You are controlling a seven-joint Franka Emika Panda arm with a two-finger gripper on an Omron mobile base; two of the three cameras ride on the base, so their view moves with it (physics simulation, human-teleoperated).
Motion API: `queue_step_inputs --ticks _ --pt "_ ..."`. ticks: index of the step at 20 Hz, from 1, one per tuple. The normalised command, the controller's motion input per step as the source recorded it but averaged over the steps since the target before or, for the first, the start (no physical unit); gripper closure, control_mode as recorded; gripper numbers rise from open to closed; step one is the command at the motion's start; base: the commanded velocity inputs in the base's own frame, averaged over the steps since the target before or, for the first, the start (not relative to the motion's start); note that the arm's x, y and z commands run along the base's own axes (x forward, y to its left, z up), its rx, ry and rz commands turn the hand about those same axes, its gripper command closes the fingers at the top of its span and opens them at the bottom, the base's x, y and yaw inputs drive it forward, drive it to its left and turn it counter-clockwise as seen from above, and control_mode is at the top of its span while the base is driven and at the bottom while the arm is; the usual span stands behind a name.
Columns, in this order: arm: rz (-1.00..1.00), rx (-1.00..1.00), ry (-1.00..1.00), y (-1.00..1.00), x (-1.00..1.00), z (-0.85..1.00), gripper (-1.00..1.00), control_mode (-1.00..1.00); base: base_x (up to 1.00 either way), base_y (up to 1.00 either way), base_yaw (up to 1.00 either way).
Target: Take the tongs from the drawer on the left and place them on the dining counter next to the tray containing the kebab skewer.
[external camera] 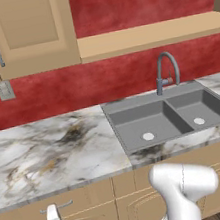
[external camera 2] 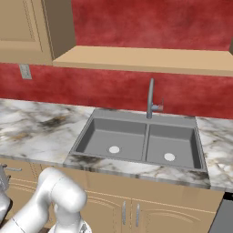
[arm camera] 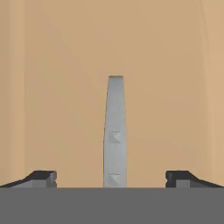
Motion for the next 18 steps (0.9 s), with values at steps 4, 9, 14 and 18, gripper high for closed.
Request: queue_step_inputs --ticks 4,9,14,18 --pt "0.00 0.00 -0.09 0.14 0.00 0.00 -1.00 -1.00 0.00 0.00 0.00" --pt "0.00 0.00 -0.01 0.14 0.05 0.00 -1.00 -1.00 0.00 0.00 0.00" --pt "0.00 0.00 0.00 0.05 0.12 0.00 -1.00 -1.00 0.00 0.00 0.00" --pt "0.00 0.00 0.00 0.00 0.17 -0.01 -1.00 -1.00 0.00 0.00 0.00"
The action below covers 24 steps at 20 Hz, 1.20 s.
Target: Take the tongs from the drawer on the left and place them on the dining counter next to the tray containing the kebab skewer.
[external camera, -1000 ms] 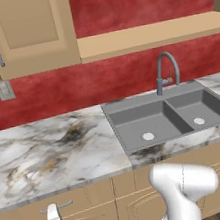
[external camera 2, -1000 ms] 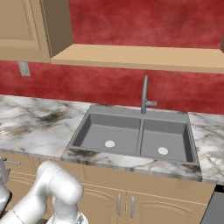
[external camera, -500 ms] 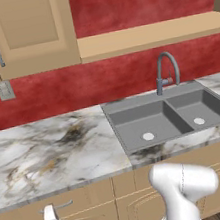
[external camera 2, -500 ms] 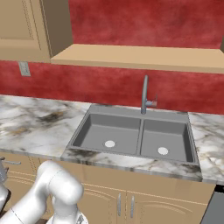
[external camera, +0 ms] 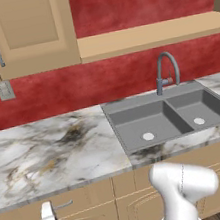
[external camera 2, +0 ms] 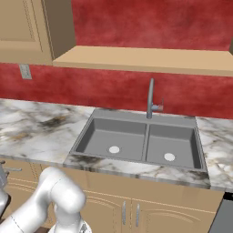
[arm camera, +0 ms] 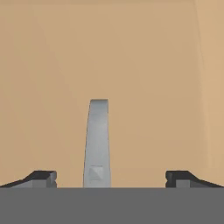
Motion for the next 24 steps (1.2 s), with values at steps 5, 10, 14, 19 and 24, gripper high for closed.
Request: queue_step_inputs --ticks 5,10,14,19,24 --pt "0.00 0.00 0.00 0.00 0.11 -0.21 -1.00 -1.00 0.00 0.00 0.00" --pt "0.00 0.00 0.00 0.01 0.07 -0.34 -1.00 -1.00 0.00 0.00 0.00" --pt "0.00 0.00 0.00 0.01 0.02 -0.20 -1.00 -1.00 0.00 0.00 0.00" --pt "0.00 0.00 0.00 0.01 0.00 0.00 -1.00 -1.00 0.00 0.00 0.00" --pt "0.00 0.00 0.00 0.00 0.00 0.00 -1.00 -1.00 0.00 0.00 0.00"
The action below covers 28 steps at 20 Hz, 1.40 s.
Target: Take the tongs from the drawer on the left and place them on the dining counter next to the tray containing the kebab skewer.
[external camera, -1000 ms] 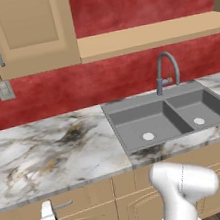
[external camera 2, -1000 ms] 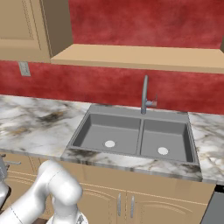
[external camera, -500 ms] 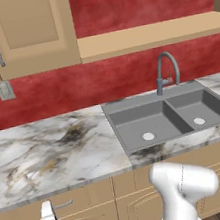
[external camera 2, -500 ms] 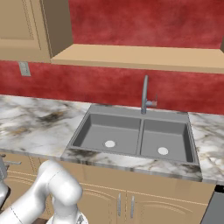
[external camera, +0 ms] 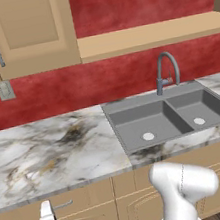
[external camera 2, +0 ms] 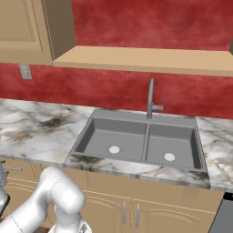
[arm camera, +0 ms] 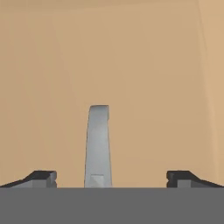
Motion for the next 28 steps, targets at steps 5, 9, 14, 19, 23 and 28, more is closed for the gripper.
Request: queue_step_inputs --ticks 5,9,14,19,23,28 --pt "0.00 0.00 0.00 0.00 0.00 0.00 1.00 -1.00 0.00 0.00 0.00" --pt "0.00 0.00 0.00 0.00 0.00 0.00 1.00 -1.00 0.00 0.00 0.00" --pt "0.00 0.00 0.00 0.00 0.00 0.00 1.00 -1.00 0.00 0.00 0.00" --pt "0.00 0.00 0.00 0.00 -0.01 0.00 1.00 -1.00 0.00 0.00 0.00" --pt "0.00 0.00 0.00 0.00 -0.26 0.00 1.00 -1.00 0.00 0.00 0.00" --pt "0.01 0.00 0.00 0.00 -0.38 0.00 1.00 -1.00 0.00 0.00 0.00"
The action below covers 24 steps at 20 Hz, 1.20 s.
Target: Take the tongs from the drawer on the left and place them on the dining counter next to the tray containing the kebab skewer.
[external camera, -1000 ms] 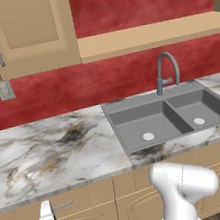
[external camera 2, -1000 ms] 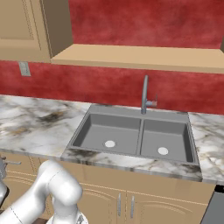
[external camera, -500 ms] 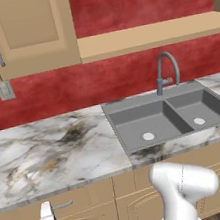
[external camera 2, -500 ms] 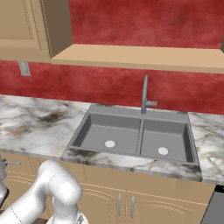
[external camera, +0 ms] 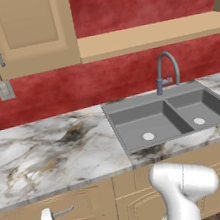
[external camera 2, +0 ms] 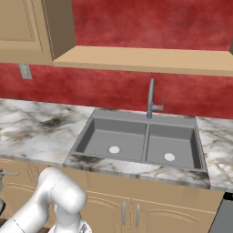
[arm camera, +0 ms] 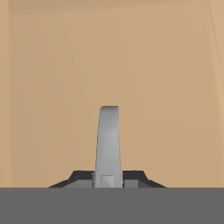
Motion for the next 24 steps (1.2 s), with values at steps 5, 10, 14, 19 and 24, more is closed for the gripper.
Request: queue_step_inputs --ticks 5,10,14,19,24 --pt "0.01 0.00 0.00 0.00 -0.43 0.00 1.00 -1.00 0.00 0.00 0.00" --pt "0.00 0.00 0.00 0.00 -0.48 0.00 1.00 -1.00 0.00 0.00 0.00" --pt "0.00 0.00 0.00 0.00 -0.55 0.00 1.00 -1.00 0.00 0.00 0.00" --pt "0.00 0.00 0.00 0.00 -0.57 0.00 1.00 -1.00 0.00 0.00 0.00" --pt "0.00 0.00 0.00 0.00 -0.55 0.00 1.00 -1.00 0.00 0.00 0.00"
